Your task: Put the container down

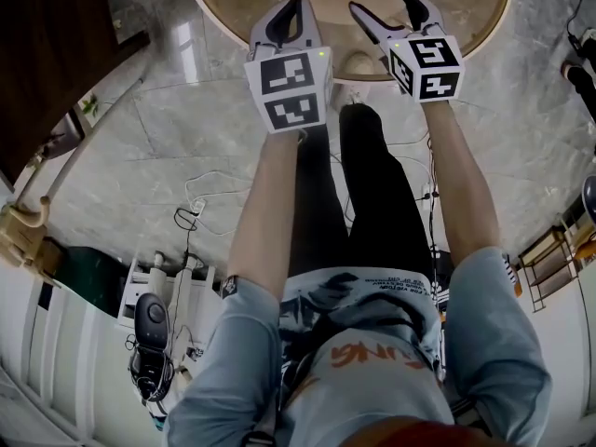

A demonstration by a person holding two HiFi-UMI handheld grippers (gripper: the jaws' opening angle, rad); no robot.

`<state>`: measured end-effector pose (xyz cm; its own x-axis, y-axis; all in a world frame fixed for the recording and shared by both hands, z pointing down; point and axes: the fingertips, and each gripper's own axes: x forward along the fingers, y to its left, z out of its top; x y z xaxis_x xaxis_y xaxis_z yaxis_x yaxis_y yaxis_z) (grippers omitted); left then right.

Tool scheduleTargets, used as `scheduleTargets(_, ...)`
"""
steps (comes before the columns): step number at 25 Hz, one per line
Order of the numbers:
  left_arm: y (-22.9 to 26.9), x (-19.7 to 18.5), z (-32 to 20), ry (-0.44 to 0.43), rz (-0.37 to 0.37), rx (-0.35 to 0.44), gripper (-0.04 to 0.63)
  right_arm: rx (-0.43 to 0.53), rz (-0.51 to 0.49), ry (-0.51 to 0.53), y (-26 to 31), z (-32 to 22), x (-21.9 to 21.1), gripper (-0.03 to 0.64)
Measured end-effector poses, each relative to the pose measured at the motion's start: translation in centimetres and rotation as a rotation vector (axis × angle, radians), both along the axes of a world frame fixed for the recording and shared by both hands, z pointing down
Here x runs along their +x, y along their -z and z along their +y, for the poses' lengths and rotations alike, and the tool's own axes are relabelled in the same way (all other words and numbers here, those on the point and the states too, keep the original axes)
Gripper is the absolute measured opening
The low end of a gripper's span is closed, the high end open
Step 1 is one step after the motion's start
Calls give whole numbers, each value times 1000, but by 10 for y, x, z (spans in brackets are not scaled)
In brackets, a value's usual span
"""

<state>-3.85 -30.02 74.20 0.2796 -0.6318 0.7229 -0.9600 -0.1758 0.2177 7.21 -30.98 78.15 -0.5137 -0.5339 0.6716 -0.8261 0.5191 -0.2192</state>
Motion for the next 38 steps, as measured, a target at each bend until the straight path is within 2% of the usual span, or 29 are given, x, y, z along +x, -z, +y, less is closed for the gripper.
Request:
scheduleTargets(4, 13, 5, 20, 18, 2, 1, 28, -36, -30, -5, 14, 40, 15, 244)
scheduleTargets(9, 44, 12, 50, 48, 7, 4, 28, -32, -19, -42, 50, 71, 36, 33)
scheduleTargets(10, 52, 13, 54, 57, 8, 8, 28, -28, -24, -52, 60, 74, 40, 11)
scheduleTargets(15, 108, 24, 85, 102, 52, 9, 25, -45, -74, -76, 123, 99, 55, 11)
scheduleTargets(20, 187, 47, 94, 113, 200, 62, 25, 2, -146, -136, 209, 101, 63, 11)
scheduleTargets(22, 220, 53, 95, 123, 223, 92, 25, 26, -167, -157, 244, 101, 66, 11)
scheduleTargets(30, 326, 71, 68, 143, 204, 237, 25, 164, -268, -289, 368, 56, 91, 11)
scheduleTargets(38, 454, 102, 18, 21, 155, 475, 25, 395, -233, -280, 496, 12, 122, 11)
